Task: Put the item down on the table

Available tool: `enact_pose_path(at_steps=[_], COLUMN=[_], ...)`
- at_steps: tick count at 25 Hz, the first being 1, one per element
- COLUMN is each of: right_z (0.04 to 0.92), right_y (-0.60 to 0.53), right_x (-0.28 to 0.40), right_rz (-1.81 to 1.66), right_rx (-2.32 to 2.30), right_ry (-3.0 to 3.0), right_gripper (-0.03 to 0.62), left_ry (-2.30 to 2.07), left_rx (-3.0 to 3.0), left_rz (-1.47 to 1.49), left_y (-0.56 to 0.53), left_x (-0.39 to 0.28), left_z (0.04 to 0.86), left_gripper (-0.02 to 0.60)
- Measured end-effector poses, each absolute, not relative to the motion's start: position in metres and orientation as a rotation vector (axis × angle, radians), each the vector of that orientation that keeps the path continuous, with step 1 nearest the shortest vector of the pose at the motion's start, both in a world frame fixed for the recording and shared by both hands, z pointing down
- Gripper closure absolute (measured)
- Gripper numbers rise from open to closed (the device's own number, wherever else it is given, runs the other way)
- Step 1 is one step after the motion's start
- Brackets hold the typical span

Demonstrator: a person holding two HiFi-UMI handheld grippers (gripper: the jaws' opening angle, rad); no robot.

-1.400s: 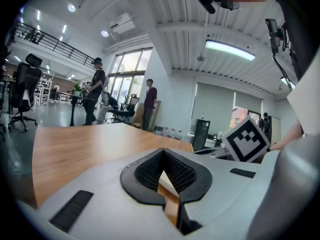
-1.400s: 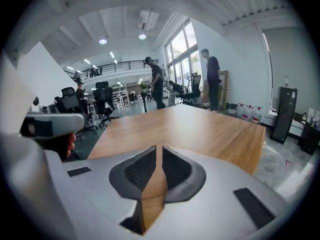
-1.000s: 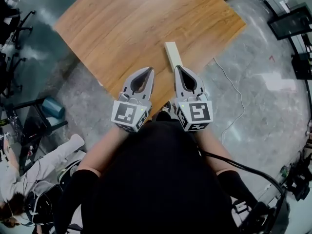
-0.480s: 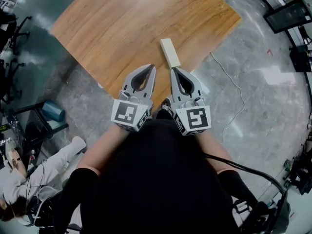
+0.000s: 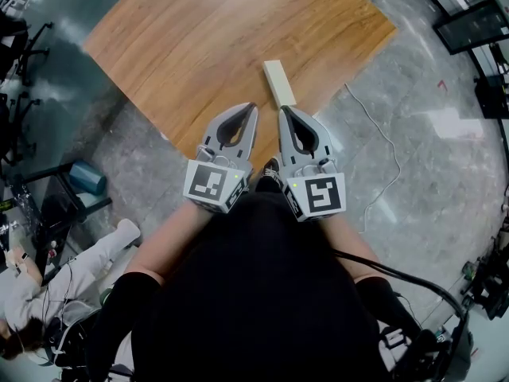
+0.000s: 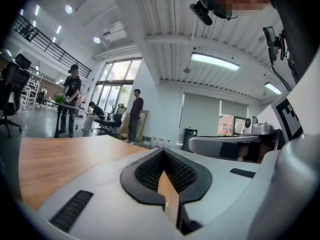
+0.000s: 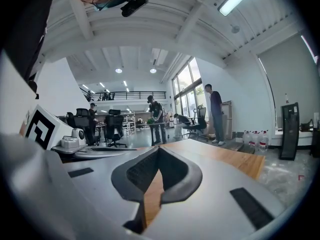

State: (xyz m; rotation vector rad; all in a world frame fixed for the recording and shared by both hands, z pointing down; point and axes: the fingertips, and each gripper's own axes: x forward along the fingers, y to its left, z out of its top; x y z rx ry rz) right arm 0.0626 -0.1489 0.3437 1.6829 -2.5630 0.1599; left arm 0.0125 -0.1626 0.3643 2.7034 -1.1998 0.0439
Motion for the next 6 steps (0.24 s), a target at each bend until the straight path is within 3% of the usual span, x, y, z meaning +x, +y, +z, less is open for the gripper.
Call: enact_pose_path(at_steps=[6], right_z=[0.3435], right_y=[-0.1479], right_x=[0.0610], right_rz=[0.164], right_rx=[1.684], right_ry=[-2.560], right_gripper=[0.582], left_ry=[-1.200], left_rx=[2.696], left_rz=[0.045], left_y=[-0.1611], left_x=[0.0114], left_z=[0.3650], left_gripper=[0.578])
